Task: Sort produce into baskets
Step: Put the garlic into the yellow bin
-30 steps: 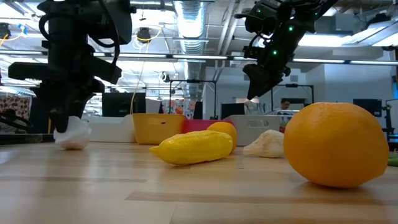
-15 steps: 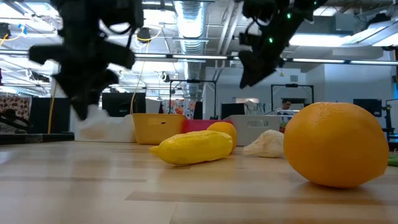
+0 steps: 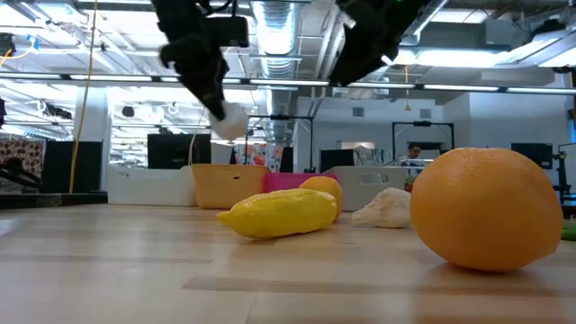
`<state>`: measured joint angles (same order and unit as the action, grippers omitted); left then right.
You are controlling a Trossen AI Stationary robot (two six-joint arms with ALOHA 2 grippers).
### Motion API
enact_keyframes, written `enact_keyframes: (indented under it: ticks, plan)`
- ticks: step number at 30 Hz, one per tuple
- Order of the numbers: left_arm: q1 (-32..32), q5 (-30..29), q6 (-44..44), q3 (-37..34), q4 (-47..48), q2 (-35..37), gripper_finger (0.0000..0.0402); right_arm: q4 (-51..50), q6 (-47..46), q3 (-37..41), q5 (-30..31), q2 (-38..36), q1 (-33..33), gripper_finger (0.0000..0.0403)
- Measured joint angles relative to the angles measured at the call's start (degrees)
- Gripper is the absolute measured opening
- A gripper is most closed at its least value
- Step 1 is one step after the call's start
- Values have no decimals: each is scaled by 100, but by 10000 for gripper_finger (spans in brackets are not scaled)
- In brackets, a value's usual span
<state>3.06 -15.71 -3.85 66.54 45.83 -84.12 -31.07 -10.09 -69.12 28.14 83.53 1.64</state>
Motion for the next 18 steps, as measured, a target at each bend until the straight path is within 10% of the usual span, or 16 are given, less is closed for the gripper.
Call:
enact_keyframes:
  ticks: [18]
  plan:
    - [2077, -63, -1012, -9, -1096, -33, 112, -31, -675, -2, -593, 20, 1298, 282]
